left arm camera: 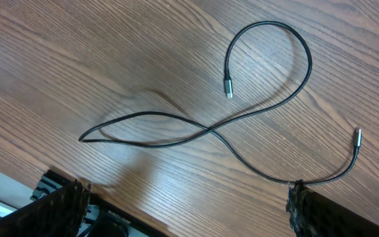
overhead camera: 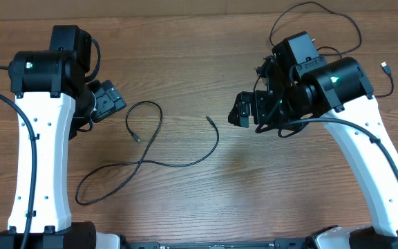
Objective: Untangle cables
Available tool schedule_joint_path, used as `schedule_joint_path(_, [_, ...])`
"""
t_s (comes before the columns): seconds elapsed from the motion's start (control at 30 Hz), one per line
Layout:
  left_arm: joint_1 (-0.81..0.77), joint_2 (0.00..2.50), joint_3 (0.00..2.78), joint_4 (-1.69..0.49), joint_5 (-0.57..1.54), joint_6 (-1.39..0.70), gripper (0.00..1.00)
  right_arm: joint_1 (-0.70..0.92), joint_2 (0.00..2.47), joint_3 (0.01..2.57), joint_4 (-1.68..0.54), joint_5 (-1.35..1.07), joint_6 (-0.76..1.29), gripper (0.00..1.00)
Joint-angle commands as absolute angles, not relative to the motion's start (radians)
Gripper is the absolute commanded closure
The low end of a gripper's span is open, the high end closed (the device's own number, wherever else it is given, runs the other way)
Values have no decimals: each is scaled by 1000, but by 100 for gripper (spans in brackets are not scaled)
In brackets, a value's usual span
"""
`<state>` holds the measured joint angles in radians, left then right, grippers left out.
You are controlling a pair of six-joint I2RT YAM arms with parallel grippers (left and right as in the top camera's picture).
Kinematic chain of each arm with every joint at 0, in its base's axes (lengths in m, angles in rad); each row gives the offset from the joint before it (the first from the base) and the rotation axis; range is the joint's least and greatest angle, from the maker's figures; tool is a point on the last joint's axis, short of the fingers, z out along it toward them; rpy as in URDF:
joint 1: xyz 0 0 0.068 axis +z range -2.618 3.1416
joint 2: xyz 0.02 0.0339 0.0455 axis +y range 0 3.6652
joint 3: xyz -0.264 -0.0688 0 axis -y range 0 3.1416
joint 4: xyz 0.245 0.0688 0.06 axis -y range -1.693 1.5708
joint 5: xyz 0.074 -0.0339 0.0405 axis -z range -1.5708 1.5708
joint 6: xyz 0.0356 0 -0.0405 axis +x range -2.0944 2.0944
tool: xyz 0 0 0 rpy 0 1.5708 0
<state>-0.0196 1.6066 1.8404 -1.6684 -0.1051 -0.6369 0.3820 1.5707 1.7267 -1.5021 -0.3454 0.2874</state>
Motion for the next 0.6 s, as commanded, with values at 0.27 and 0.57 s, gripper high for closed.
schedule_joint_path(0.27, [-20, 1608, 1836, -1667, -104, -632, 1, 387, 1554, 1721, -1469, -388, 283, 0])
schedule_joint_path(0.57, [-20, 1608, 1836, -1667, -104, -632, 0, 388, 1554, 1721, -1466, -399, 283, 0])
